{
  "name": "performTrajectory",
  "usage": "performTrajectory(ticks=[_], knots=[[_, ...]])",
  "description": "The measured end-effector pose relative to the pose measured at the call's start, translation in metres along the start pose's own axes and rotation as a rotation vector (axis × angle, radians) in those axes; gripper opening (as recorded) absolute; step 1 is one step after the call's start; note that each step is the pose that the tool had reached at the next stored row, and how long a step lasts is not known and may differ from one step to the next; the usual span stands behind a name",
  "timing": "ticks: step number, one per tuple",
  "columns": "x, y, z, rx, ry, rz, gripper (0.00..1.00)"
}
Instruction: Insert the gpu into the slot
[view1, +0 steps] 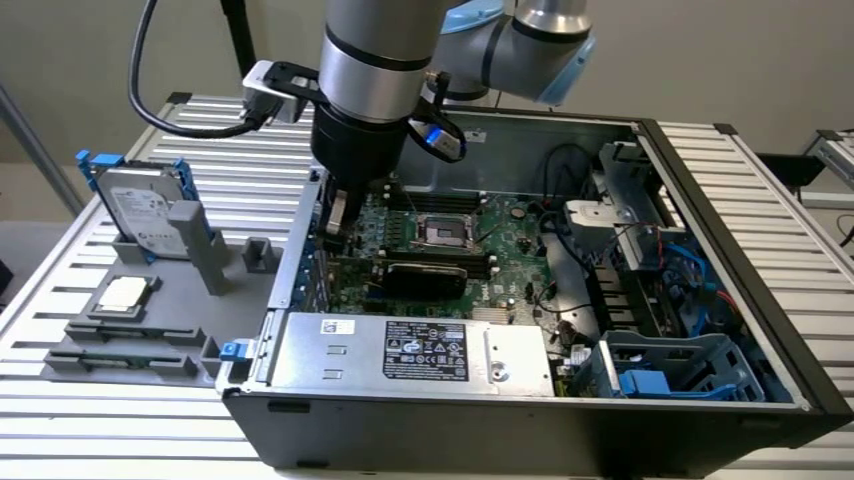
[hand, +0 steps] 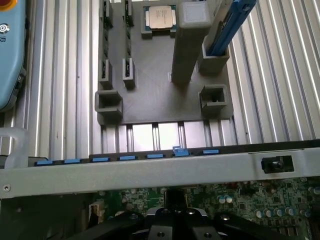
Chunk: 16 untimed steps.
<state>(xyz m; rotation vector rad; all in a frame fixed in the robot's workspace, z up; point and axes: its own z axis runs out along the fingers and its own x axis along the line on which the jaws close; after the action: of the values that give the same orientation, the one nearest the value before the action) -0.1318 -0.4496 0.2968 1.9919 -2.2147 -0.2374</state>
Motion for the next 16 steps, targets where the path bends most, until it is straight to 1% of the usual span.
performTrajectory(ticks=[4,9,16], knots=[[-0.0004,0.0,0.0,0.0,-0.0013,0.007,0.11],[-0.0006,-0.0004,-0.0011,0.0001,0.0007,0.007,0.11],[-0.0013,-0.0019,-0.002,0.0003,0.001,0.007,0.11]])
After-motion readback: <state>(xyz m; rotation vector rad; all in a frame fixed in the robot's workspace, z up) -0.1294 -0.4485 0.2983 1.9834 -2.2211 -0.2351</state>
